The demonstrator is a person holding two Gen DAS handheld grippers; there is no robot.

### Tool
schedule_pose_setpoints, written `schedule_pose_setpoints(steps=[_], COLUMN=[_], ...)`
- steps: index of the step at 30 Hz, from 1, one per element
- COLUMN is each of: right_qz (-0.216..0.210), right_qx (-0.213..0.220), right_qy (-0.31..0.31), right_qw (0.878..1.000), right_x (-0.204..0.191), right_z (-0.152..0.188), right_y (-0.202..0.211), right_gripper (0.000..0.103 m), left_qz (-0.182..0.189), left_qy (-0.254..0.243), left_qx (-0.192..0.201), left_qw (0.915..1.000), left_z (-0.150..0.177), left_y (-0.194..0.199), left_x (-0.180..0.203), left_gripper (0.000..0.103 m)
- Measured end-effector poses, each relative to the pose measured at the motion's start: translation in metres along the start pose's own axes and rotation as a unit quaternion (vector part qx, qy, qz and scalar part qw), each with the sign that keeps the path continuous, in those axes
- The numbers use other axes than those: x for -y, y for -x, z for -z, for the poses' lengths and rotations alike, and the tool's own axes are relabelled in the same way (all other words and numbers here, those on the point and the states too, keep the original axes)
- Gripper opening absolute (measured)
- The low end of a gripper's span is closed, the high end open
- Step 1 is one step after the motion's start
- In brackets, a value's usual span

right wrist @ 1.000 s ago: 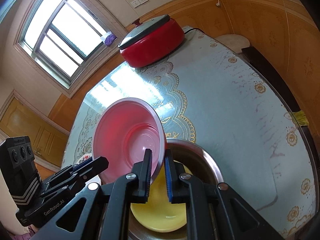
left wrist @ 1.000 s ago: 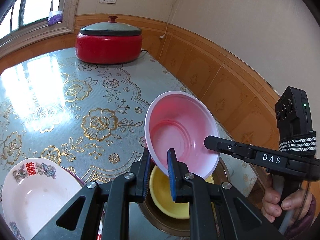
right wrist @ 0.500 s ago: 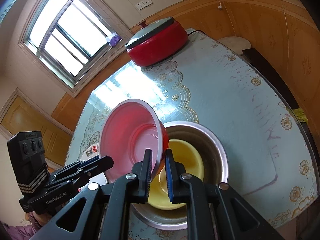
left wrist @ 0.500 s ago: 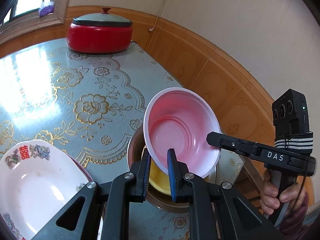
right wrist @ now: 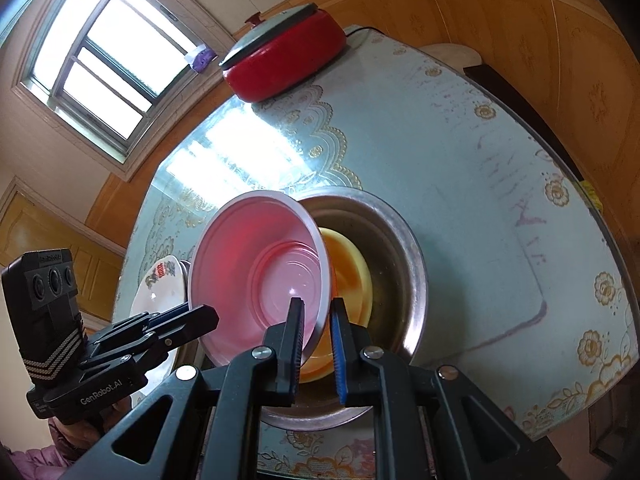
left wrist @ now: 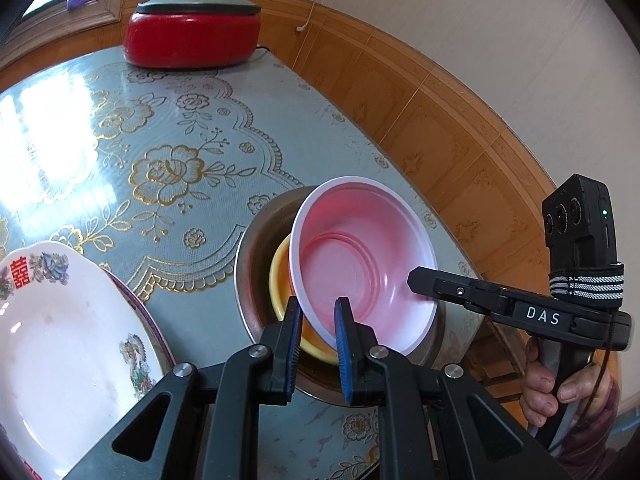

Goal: Organize plates and bowls
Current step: 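Lower the red bowl into the yellow bowl and open the right gripper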

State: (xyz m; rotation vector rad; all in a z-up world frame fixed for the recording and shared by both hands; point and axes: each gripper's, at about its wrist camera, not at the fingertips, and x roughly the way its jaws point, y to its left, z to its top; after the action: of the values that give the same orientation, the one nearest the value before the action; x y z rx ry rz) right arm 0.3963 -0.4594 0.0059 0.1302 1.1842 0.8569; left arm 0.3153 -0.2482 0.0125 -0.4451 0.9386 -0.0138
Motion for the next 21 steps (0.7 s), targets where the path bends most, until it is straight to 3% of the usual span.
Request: schedule_pose_setpoints(steps=[8, 12, 21], right_qz=[0.015, 0.031, 0.048], right_qx=[-0.011, -0.008, -0.003], right_qy=[0.004, 0.008, 0.009], right_qw=[1.000, 0.999, 0.999], right_x=[0.0025, 0.0050, 0.0080], right_z=[0.0015, 0.0020, -0.0006], right_y=[-0.0072, -0.0074, -0.0067], right_gripper=[0.013, 0.013, 0.013], left_qz=[-0.012, -0.017, -0.027], left_qy=[0.000, 0.004, 0.005], left_qx=[-0.007, -0.009, 0.013], left_qw=[0.9999, 0.9998, 0.9995], left_z=[0.0034, 0.0033, -0.0004], left_y=[-0.0073, -0.0101, -0.0032], left_x=[-0.0030, -0.0059, -0.0076], left_gripper=[0.016, 0.023, 0.025])
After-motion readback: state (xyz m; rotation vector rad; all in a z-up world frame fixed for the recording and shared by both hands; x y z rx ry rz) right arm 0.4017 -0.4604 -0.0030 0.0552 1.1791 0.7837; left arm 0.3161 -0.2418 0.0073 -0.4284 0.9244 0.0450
